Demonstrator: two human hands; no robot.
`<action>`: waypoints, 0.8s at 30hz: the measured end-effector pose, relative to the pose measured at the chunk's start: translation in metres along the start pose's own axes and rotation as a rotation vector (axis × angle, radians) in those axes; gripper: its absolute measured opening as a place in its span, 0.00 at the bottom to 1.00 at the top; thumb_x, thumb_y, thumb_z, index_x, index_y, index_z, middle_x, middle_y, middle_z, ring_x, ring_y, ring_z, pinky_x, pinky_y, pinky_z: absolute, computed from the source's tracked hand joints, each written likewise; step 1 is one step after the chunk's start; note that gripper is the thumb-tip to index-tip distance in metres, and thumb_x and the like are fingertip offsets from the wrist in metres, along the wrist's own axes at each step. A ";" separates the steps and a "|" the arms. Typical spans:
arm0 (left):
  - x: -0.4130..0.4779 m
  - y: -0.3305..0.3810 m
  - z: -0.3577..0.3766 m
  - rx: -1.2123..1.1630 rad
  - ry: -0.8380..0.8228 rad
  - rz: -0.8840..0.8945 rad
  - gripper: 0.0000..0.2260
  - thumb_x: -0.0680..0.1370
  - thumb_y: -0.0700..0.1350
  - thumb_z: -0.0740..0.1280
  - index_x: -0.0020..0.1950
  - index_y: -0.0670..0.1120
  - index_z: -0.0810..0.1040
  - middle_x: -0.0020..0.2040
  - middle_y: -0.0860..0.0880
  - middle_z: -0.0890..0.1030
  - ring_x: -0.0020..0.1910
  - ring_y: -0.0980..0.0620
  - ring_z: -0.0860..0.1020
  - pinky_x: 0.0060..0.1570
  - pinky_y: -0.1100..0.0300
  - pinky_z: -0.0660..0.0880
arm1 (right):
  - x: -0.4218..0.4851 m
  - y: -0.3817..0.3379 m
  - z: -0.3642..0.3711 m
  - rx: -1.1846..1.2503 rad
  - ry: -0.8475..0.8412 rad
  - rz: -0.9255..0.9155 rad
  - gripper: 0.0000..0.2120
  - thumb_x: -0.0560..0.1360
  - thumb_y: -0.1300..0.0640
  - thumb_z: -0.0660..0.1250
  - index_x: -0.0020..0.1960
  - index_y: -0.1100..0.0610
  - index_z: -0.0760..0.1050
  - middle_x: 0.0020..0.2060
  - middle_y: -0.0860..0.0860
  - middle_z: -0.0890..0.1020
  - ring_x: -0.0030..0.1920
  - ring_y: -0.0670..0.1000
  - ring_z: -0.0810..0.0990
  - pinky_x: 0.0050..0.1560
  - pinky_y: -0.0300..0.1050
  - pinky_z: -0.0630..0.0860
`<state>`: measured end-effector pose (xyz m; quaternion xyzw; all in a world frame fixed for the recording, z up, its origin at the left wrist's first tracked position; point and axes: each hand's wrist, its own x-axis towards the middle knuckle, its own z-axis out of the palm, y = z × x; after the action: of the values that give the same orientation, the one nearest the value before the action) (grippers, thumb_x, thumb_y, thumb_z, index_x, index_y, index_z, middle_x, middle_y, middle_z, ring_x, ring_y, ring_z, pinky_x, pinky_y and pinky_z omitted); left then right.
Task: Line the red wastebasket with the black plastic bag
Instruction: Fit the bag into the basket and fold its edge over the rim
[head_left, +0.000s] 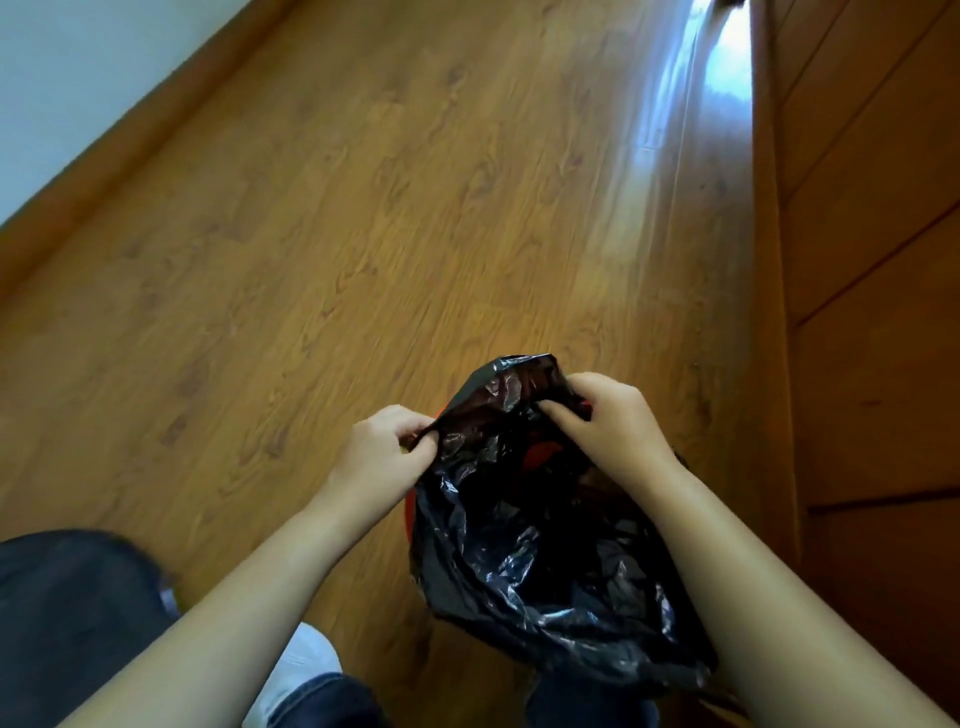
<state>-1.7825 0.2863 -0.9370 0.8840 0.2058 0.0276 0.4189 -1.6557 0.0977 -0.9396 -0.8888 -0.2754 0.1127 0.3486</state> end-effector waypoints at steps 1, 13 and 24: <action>0.000 -0.001 0.001 -0.042 0.011 -0.039 0.07 0.74 0.40 0.67 0.38 0.51 0.80 0.40 0.55 0.78 0.39 0.65 0.75 0.38 0.79 0.65 | -0.002 0.003 -0.003 0.042 0.039 -0.013 0.04 0.71 0.56 0.69 0.44 0.57 0.78 0.39 0.51 0.80 0.43 0.51 0.76 0.45 0.47 0.73; 0.004 -0.020 -0.008 -0.188 0.038 -0.160 0.10 0.70 0.42 0.71 0.45 0.56 0.76 0.43 0.58 0.79 0.40 0.66 0.76 0.40 0.70 0.69 | 0.005 -0.001 0.024 0.132 -0.031 -0.044 0.05 0.71 0.63 0.69 0.47 0.59 0.81 0.47 0.51 0.81 0.49 0.48 0.78 0.53 0.44 0.74; 0.024 -0.017 0.010 -0.088 0.123 -0.003 0.08 0.74 0.44 0.68 0.48 0.57 0.75 0.43 0.61 0.78 0.41 0.63 0.76 0.39 0.76 0.68 | 0.027 0.004 0.022 0.270 -0.085 0.153 0.02 0.71 0.57 0.70 0.40 0.54 0.79 0.33 0.45 0.79 0.34 0.45 0.78 0.35 0.36 0.75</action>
<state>-1.7638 0.2981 -0.9597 0.8611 0.2309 0.0902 0.4440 -1.6402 0.1229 -0.9583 -0.8466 -0.2035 0.2124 0.4435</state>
